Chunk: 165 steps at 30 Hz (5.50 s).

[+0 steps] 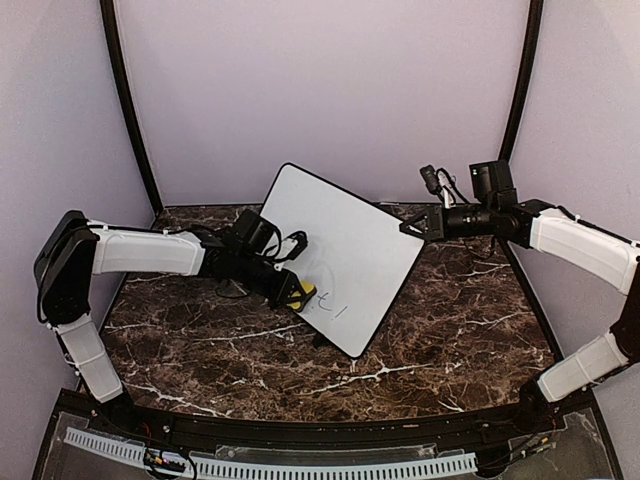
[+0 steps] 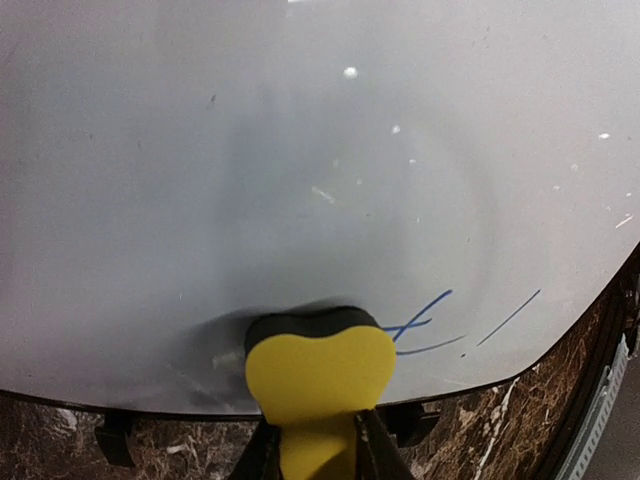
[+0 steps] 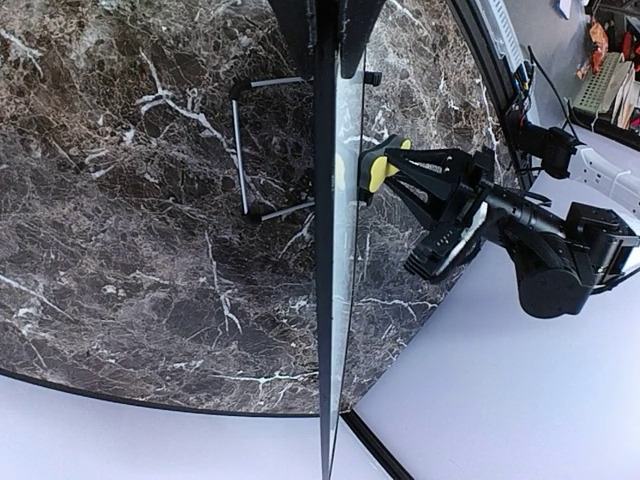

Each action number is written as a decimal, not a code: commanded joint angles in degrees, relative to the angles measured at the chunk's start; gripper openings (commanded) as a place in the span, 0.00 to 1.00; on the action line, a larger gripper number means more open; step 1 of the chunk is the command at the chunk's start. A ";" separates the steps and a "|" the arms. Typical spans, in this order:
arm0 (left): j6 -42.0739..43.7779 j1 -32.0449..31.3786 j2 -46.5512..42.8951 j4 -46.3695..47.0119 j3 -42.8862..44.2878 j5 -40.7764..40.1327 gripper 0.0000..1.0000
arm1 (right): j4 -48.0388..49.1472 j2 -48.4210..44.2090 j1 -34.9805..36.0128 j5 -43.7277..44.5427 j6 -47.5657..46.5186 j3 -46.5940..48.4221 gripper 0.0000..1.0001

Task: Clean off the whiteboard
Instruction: Erase the center of the whiteboard.

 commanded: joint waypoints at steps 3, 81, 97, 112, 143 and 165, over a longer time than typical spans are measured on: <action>-0.45 -0.63 -0.31 -1.10 -6.77 -3.78 0.00 | 0.46 1.44 2.11 -3.25 -6.41 -0.90 0.00; 4.84 -4.52 2.30 -5.32 3.00 -5.03 0.00 | -0.34 1.11 2.20 -3.18 -6.48 -0.01 0.00; 7.39 -5.15 3.74 -7.84 9.80 -4.65 0.00 | -0.41 1.16 2.15 -3.21 -6.39 0.02 0.00; 6.40 -5.31 1.49 -8.86 0.79 -7.30 0.00 | -0.06 1.25 2.25 -3.35 -6.21 -0.34 0.00; 3.67 -4.07 3.11 -9.71 2.57 -12.31 0.00 | -0.20 1.42 2.24 -3.17 -6.21 0.32 0.00; 9.72 -11.67 7.40 -8.55 11.54 -6.48 0.00 | -0.07 1.61 2.28 -3.13 -6.30 -0.03 0.00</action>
